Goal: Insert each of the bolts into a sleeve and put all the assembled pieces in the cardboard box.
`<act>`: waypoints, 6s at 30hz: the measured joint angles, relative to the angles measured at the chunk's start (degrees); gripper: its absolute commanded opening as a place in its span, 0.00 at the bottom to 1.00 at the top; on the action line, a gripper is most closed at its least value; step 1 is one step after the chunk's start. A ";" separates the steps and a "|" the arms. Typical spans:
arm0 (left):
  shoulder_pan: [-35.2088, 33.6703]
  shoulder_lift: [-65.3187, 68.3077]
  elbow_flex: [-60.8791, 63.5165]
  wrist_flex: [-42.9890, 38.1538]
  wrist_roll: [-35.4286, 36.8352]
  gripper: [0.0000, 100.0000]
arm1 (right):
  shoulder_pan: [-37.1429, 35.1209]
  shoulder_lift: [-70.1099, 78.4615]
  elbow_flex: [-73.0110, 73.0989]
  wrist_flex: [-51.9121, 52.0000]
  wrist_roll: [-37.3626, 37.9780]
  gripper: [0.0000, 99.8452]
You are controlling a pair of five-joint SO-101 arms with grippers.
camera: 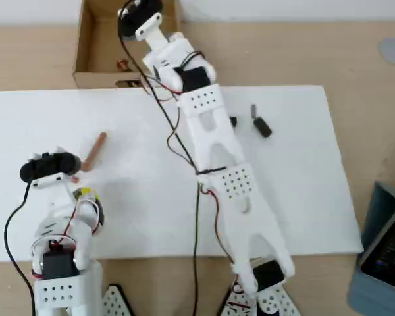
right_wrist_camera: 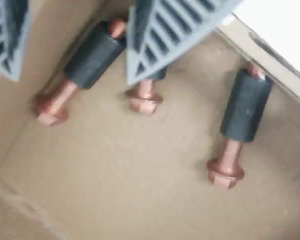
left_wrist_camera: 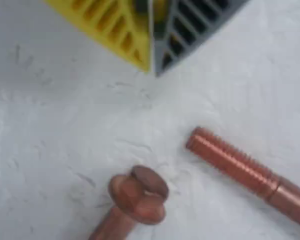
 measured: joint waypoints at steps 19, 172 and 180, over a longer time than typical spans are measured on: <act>0.00 0.00 0.00 0.00 0.00 0.00 | 3.25 -12.92 -3.16 31.56 0.00 0.16; 0.00 0.00 -7.47 1.32 0.00 0.00 | 22.51 -107.34 107.16 37.27 -12.92 0.01; 0.00 8.88 -24.70 9.76 0.26 0.00 | 26.29 -121.32 123.69 29.19 -13.27 0.01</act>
